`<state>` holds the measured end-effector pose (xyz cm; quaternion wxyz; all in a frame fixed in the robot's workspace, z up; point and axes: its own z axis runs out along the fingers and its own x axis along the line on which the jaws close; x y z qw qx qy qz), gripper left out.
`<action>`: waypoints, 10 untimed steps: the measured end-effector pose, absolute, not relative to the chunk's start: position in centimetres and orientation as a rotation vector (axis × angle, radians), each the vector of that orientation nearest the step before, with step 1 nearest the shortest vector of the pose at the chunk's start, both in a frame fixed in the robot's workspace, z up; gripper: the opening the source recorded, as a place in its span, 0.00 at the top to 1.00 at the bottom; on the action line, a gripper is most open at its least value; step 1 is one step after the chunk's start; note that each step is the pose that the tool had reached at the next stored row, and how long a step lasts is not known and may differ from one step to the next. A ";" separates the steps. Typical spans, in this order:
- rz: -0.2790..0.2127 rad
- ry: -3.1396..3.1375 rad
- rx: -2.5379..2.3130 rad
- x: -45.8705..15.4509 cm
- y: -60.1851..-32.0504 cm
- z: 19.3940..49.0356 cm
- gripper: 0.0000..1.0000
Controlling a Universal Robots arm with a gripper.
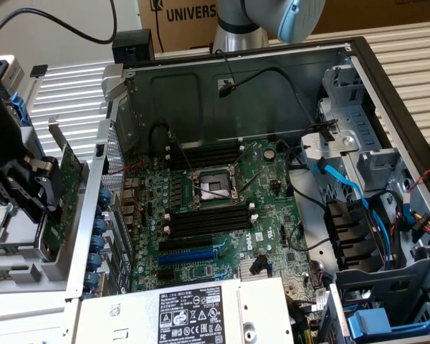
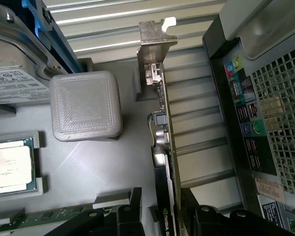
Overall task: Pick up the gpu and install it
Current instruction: 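Reach for the gpu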
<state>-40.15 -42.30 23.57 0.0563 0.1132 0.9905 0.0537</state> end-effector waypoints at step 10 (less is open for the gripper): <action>0.163 3.005 0.344 -39.7 -42.3 23.6 0.71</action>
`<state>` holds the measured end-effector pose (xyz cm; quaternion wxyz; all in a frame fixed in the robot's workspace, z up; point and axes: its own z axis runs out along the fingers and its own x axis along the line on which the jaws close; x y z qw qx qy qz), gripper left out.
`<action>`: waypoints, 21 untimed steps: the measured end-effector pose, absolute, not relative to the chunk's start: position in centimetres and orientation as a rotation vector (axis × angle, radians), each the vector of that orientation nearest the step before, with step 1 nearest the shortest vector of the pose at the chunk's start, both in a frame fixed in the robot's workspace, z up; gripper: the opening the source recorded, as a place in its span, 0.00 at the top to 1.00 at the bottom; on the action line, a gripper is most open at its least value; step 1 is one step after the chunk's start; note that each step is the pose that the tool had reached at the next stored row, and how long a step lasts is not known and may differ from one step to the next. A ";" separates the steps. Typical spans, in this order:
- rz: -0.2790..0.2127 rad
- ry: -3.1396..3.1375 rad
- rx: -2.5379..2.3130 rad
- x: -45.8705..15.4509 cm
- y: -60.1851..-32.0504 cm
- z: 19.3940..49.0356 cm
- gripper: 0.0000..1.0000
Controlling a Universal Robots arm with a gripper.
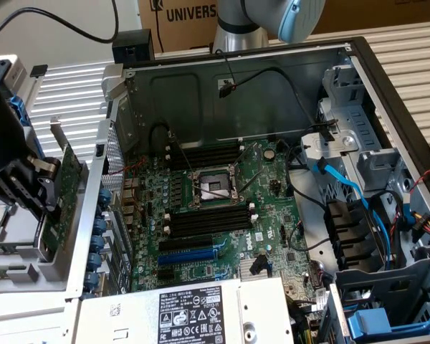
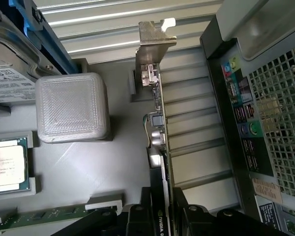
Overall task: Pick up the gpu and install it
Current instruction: 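Reach for the gpu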
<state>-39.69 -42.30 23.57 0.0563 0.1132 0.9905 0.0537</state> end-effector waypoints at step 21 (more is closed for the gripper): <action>0.166 3.005 0.344 -39.5 -42.3 23.6 0.72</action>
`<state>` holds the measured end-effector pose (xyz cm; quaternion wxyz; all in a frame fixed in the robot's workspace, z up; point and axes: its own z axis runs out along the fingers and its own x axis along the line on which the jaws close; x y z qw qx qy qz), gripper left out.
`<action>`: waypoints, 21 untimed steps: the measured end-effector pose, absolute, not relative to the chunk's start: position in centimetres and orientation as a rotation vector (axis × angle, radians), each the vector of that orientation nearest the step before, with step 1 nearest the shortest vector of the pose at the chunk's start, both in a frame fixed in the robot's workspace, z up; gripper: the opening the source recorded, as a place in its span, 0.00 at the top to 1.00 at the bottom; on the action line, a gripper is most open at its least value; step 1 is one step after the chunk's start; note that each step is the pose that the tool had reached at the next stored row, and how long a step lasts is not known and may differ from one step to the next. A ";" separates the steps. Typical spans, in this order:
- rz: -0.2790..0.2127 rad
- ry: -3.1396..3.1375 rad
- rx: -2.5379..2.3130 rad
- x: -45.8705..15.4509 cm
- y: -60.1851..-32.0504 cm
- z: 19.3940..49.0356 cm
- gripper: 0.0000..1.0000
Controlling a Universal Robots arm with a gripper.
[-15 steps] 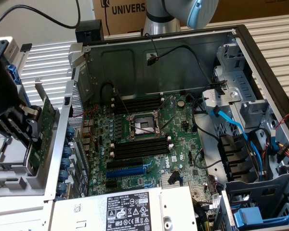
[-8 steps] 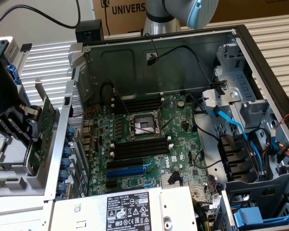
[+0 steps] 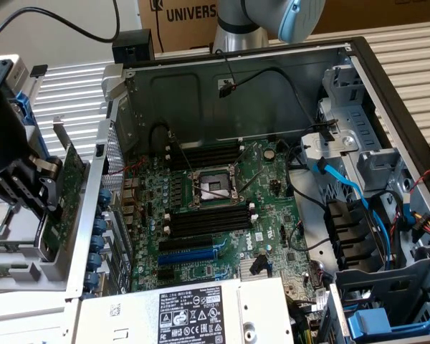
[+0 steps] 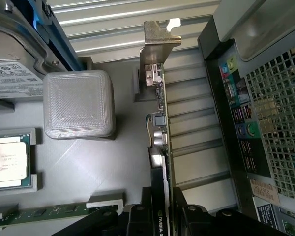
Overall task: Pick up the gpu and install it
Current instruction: 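Reach for the gpu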
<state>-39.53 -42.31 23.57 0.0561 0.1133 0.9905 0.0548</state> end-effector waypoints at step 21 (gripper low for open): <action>0.166 3.005 0.344 -39.5 -42.3 25.4 0.73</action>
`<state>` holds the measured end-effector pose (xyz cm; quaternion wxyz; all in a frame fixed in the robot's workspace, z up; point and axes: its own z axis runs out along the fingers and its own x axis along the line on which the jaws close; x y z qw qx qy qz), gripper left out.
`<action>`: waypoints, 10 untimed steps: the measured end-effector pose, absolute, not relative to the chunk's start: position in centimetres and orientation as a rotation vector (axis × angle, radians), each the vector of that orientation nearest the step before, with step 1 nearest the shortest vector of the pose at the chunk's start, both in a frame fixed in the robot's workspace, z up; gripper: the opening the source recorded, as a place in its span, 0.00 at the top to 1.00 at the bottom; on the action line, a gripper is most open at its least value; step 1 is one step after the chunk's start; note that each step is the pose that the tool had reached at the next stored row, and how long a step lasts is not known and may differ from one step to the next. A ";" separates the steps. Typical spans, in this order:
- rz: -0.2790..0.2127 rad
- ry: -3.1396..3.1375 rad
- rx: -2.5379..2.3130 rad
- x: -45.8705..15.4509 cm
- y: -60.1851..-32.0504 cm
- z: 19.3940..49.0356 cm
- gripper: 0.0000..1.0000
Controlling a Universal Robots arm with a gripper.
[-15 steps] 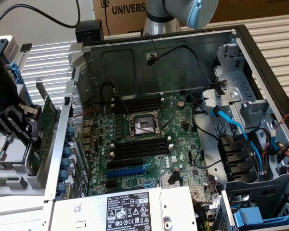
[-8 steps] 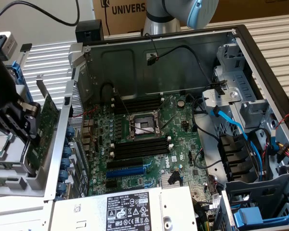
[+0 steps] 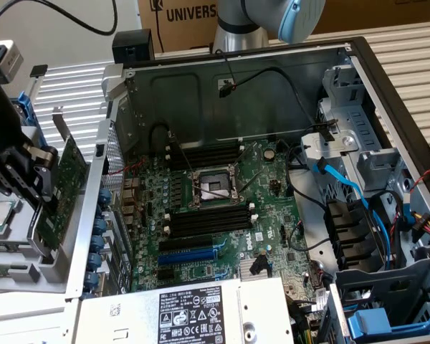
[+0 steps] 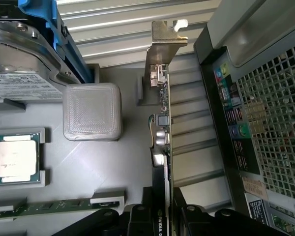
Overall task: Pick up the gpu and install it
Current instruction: 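Reach for the gpu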
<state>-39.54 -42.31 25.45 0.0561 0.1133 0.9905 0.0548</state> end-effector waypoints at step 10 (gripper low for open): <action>0.166 3.005 0.344 -39.6 -42.3 28.4 0.73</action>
